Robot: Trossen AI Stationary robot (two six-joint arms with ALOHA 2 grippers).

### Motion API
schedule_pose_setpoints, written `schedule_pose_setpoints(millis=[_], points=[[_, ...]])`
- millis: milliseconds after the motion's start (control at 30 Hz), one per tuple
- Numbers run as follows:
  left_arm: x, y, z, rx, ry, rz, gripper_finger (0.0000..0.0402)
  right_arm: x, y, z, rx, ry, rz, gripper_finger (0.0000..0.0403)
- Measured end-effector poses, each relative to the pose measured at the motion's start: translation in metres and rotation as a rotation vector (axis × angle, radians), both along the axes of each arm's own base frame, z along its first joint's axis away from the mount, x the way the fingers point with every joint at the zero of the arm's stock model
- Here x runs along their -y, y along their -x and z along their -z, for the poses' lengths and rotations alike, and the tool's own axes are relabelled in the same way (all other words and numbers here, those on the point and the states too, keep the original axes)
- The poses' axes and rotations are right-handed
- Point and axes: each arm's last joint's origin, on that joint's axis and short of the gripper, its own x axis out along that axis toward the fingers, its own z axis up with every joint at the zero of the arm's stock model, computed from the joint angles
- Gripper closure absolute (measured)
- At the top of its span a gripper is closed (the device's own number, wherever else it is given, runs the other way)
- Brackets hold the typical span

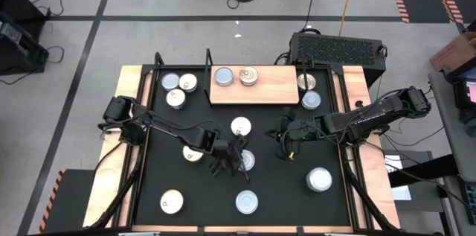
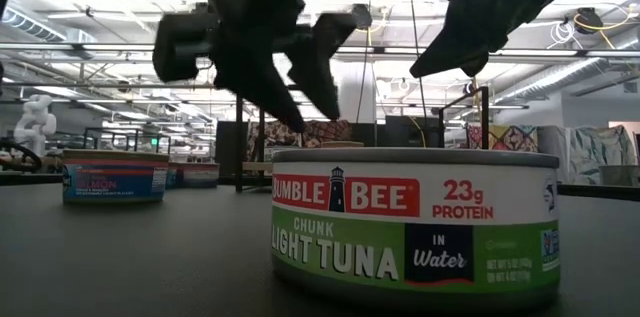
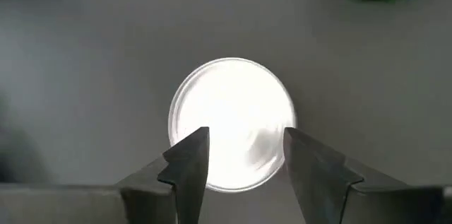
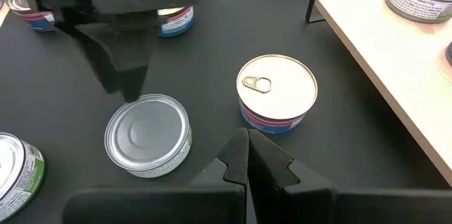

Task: Stack canned seafood by type on shelf
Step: Put the center green tuna can on the shelf

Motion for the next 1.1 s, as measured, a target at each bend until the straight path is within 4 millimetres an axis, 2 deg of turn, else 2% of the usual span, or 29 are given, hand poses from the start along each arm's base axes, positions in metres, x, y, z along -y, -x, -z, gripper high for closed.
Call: schedule_pose_setpoints(millis=[300,600,700,1033,1100], points=[[0.006,-0.003,0.032,-0.088,-0.096,0.037,0.0217,0.0,0.0,0.0,-0.005,0.0,0.0,0.0403],[0.009,-0.004,0.037,-0.086,-0.153,0.048,0.0222,0.0,0.001,0.001,-0.01,0.001,0.001,0.0403],[0.009,-0.004,0.037,-0.083,-0.18,0.071,0.0245,0.0,0.001,0.001,-0.011,0.001,0.001,0.0403],[0.006,-0.004,0.037,-0.072,-0.294,0.047,0.0379,0.0,0.002,-0.002,-0.002,0.002,-0.001,0.0403],[0.005,-0.004,0.036,-0.07,-0.304,0.04,0.0394,0.001,0.005,-0.004,0.004,0.0,-0.001,0.0403]])
